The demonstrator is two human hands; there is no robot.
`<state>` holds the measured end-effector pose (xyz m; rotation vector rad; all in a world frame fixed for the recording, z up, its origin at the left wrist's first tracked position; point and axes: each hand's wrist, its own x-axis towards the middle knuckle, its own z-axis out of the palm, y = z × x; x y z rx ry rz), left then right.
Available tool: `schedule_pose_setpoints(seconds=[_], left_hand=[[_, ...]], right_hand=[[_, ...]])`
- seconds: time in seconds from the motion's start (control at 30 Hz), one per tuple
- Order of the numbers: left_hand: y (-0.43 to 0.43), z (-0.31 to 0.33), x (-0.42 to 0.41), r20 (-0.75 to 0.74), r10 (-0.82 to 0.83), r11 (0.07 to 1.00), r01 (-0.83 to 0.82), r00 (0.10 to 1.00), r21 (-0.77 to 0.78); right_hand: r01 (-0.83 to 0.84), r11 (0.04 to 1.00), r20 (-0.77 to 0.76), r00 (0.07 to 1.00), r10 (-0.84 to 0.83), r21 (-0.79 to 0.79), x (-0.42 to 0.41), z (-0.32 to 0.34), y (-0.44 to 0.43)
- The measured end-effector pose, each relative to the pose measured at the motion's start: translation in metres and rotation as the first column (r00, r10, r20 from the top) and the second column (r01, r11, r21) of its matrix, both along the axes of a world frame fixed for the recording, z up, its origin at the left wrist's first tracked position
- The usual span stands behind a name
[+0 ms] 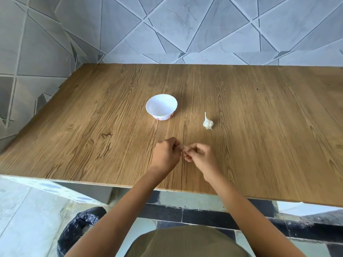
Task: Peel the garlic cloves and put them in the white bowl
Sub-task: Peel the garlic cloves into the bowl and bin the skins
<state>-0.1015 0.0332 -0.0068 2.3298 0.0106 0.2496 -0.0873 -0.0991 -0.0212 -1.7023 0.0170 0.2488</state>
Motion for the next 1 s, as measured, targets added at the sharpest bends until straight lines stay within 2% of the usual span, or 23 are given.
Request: schedule_pose_setpoints(seconds=[0.07, 0.13, 0.23, 0.3, 0.33, 0.37, 0.4, 0.43, 0.47, 0.5, 0.53, 0.57, 0.6, 0.7, 0.87, 0.93, 1.0], left_hand=[[0.000, 0.000, 0.000, 0.103, -0.052, 0.998, 0.048, 0.993, 0.035], [-0.002, 0.000, 0.001, 0.183, -0.090, 0.994, 0.076, 0.979, 0.082], [-0.002, 0.001, 0.002, 0.260, -0.166, 0.980, 0.130, 0.951, 0.147], [-0.001, 0.000, 0.004, 0.268, -0.201, 0.975, 0.167, 0.942, 0.146], [-0.001, -0.002, 0.005, 0.254, -0.204, 0.976, 0.177, 0.945, 0.127], [-0.001, -0.003, 0.005, 0.230, -0.188, 0.981, 0.170, 0.955, 0.095], [-0.002, -0.004, 0.004, 0.197, -0.152, 0.988, 0.143, 0.969, 0.058], [-0.003, -0.004, 0.004, 0.159, -0.105, 0.994, 0.102, 0.982, 0.027], [-0.004, -0.005, 0.004, 0.113, -0.061, 0.998, 0.062, 0.992, -0.001], [-0.004, -0.003, 0.005, 0.052, -0.028, 0.999, 0.030, 0.998, -0.038], [-0.004, -0.001, 0.007, -0.022, -0.005, 0.996, 0.003, 1.000, -0.090], [-0.004, 0.003, 0.008, -0.106, 0.010, 0.988, -0.027, 0.994, -0.153], [-0.004, 0.007, 0.008, -0.185, 0.016, 0.974, -0.058, 0.983, -0.220], [-0.003, 0.017, 0.008, -0.344, 0.001, 0.918, -0.138, 0.939, -0.372], [-0.001, 0.024, 0.008, -0.467, -0.051, 0.831, -0.222, 0.883, -0.510], [-0.001, 0.023, 0.007, -0.466, -0.051, 0.811, -0.236, 0.883, -0.536], [-0.001, 0.020, 0.005, -0.433, -0.031, 0.819, -0.225, 0.901, -0.528]], right_hand=[[0.049, 0.977, -0.281, 0.960, 0.011, 0.206, 0.004, 0.012, -0.003], [0.129, 0.919, -0.455, 0.889, 0.059, 0.372, 0.007, 0.019, -0.006], [0.263, 0.814, -0.605, 0.786, 0.131, 0.518, 0.008, 0.022, -0.010], [0.306, 0.771, -0.630, 0.761, 0.153, 0.558, 0.006, 0.021, -0.012], [0.278, 0.792, -0.598, 0.791, 0.132, 0.544, 0.004, 0.020, -0.011], [0.209, 0.850, -0.519, 0.850, 0.086, 0.483, 0.002, 0.017, -0.009], [0.118, 0.925, -0.374, 0.927, 0.028, 0.362, 0.000, 0.012, -0.006], [0.051, 0.981, -0.153, 0.988, -0.022, 0.187, -0.003, 0.005, -0.004], [0.036, 0.999, 0.118, 0.992, -0.036, -0.001, -0.005, -0.003, -0.003], [0.066, 0.984, 0.383, 0.924, 0.002, -0.164, -0.006, -0.011, -0.003], [0.130, 0.949, 0.580, 0.813, 0.063, -0.286, -0.006, -0.018, -0.004], [0.199, 0.911, 0.692, 0.712, 0.119, -0.361, -0.005, -0.023, -0.005], [0.243, 0.881, 0.745, 0.646, 0.165, -0.406, -0.003, -0.024, -0.006], [0.296, 0.839, 0.796, 0.557, 0.237, -0.457, -0.001, -0.021, -0.004], [0.361, 0.787, 0.842, 0.413, 0.347, -0.501, 0.005, -0.021, -0.009], [0.341, 0.811, 0.854, 0.401, 0.331, -0.475, 0.007, -0.022, -0.011], [0.258, 0.868, 0.837, 0.479, 0.265, -0.423, 0.008, -0.023, -0.012]])
